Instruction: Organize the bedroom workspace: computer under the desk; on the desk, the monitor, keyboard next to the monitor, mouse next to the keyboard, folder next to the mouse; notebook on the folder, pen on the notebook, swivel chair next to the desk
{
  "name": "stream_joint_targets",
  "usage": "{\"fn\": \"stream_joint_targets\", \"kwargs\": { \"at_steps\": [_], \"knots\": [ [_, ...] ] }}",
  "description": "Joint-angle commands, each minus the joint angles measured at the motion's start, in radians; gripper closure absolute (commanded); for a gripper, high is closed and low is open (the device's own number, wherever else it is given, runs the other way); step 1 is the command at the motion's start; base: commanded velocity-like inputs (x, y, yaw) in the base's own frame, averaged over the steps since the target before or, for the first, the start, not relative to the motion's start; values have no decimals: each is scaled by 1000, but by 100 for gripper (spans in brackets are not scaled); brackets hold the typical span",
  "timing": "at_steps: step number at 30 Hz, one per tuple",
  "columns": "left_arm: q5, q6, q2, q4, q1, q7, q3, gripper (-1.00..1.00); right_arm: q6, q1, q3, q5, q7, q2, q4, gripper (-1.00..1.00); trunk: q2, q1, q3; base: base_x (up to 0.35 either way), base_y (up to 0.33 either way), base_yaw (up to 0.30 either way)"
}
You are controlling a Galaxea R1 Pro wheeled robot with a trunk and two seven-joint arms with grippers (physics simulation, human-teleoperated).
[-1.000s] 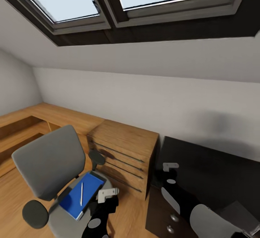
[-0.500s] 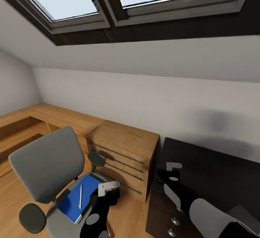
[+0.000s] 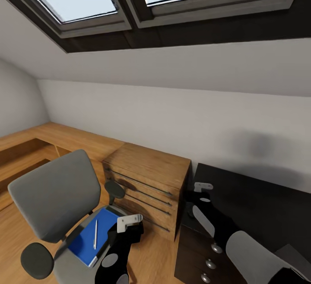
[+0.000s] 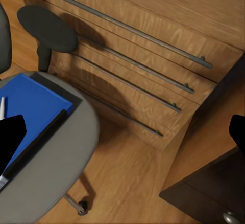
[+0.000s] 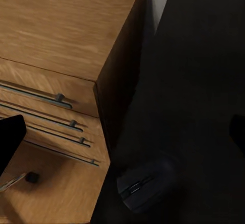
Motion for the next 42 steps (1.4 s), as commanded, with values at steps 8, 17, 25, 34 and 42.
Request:
{"fn": "stream_joint_targets", "kwargs": {
  "at_steps": [8, 17, 25, 34, 42],
  "knots": [
    [6, 5, 0, -3, -1, 7, -1, -100, 15, -1, 0, -7, -11, -5, -15, -100, -58, 31, -27, 0, 0, 0],
    [6, 5, 0, -2, -1, 7, -1, -100, 18, -1, -30, -9, -11, -8, -12, -100, -121, 66, -55, 0, 0, 0],
    [7, 5, 0, -1, -1, 7, -1, -100, 18, -1, -36, -20, -11, -8, -11, -100, -177, 96, -80, 0, 0, 0],
    [9, 9, -2, 3, -1, 7, 0, -100, 19, -1, -36, -28, -11, -7, -11, -100, -240, 131, -108, 0, 0, 0],
    [11, 10, -3, 4, -1, 7, 1, -100, 19, -1, -36, -27, -11, -7, -11, -100, -296, 161, -133, 0, 0, 0]
  ]
}}
